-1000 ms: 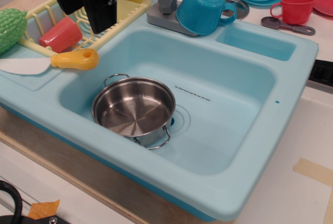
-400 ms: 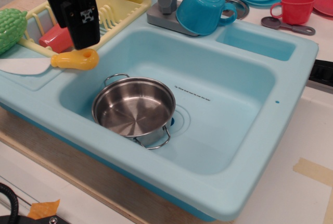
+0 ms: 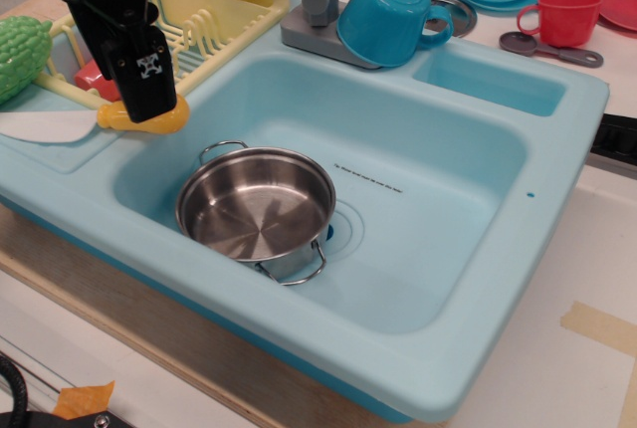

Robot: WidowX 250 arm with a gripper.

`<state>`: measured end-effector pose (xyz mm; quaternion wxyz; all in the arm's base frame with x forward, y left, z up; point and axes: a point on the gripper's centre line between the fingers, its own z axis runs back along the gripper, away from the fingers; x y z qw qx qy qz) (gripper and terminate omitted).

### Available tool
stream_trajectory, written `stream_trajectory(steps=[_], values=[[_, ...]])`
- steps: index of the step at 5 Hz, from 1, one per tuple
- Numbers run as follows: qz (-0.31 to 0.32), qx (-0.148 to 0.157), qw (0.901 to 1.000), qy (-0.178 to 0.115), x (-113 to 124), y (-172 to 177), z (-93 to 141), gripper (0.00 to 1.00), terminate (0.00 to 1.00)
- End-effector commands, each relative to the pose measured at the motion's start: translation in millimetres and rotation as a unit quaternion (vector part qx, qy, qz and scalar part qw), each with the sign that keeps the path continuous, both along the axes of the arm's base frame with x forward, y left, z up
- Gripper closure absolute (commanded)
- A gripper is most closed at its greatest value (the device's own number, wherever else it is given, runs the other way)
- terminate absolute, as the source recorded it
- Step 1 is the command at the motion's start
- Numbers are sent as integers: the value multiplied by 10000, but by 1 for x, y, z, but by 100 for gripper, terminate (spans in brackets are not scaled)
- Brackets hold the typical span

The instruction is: Put knife in pot or pan

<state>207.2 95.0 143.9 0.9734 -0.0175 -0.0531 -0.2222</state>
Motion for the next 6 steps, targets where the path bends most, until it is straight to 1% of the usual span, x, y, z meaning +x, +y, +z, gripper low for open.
stream_trajectory(steps=[1,2,3,5,6], values=[[78,34,9999,-92,2,9,-6,0,0],[195,52,9997,-106,2,11,-11,0,0],[267,-91,9996,-28,2,13,-18,0,0],[356,-206,9991,-42,5,14,-24,0,0],[368,-242,9990,0,9,12,-24,100,0]])
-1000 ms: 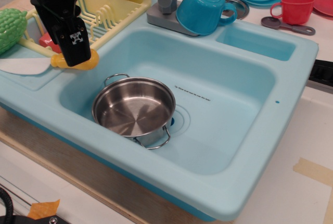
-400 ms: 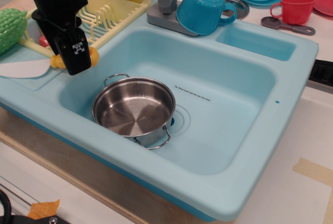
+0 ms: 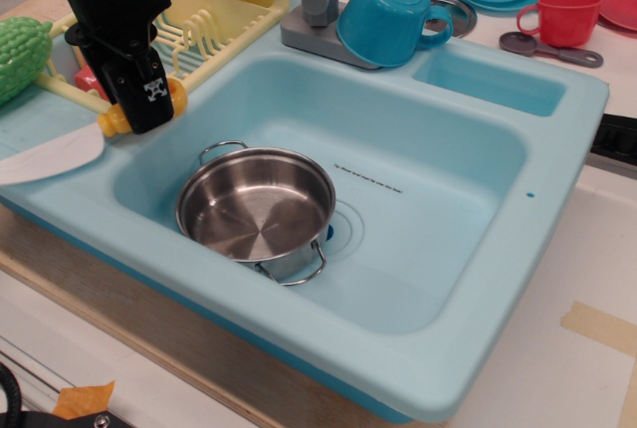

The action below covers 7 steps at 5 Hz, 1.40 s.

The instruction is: Put knife in pot or pan

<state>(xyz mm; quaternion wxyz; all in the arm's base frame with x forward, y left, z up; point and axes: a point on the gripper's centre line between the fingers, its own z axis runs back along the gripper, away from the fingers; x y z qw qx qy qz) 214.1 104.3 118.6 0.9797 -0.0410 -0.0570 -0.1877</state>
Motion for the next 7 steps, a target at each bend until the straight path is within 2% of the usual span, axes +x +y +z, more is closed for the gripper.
stream_trajectory(steps=[1,2,4,5,6,7], values=[[32,84,9999,58,10,-6,10,100,0],[27,269,9994,202,21,-22,24,100,0],[162,299,9992,232,30,-61,26,100,0],[307,227,9988,292,25,-67,20,100,0],[392,72,9978,528,23,-67,14,100,0],[490,-260,9966,607,22,-68,11,0,0]])
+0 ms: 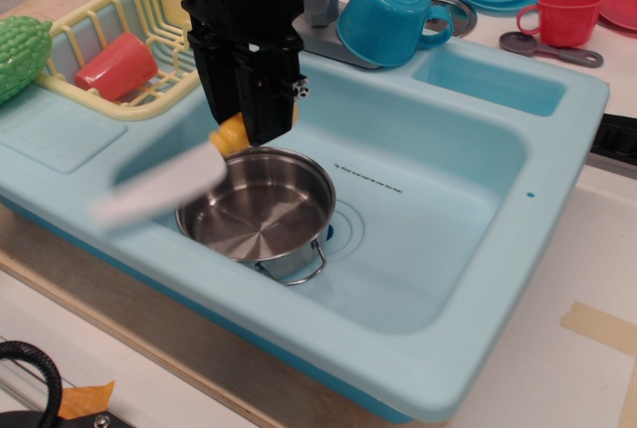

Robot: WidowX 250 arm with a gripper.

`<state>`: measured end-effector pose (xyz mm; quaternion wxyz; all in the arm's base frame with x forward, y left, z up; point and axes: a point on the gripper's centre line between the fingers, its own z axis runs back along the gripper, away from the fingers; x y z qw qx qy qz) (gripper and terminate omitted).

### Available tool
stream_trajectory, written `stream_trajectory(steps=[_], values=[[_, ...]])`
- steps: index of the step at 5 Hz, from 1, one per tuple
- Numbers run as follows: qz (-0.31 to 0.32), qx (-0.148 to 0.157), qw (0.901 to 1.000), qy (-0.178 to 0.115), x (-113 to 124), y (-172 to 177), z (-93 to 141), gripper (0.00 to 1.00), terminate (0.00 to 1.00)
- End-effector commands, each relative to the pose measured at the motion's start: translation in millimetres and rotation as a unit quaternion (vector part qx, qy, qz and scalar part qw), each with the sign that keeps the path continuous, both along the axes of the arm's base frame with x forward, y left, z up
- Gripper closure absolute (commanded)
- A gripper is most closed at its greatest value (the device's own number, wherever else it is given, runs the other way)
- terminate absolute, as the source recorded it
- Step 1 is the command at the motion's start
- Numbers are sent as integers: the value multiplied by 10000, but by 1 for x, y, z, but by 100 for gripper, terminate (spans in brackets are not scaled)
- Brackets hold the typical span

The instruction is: Put knife in pot or pan

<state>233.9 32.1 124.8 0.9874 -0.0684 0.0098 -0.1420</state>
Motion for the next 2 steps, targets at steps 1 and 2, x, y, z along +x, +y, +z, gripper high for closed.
stream_trajectory(steps=[1,2], values=[[79,-83,9999,-124,2,4,5,0,0],[79,-83,9999,-124,2,4,5,0,100]])
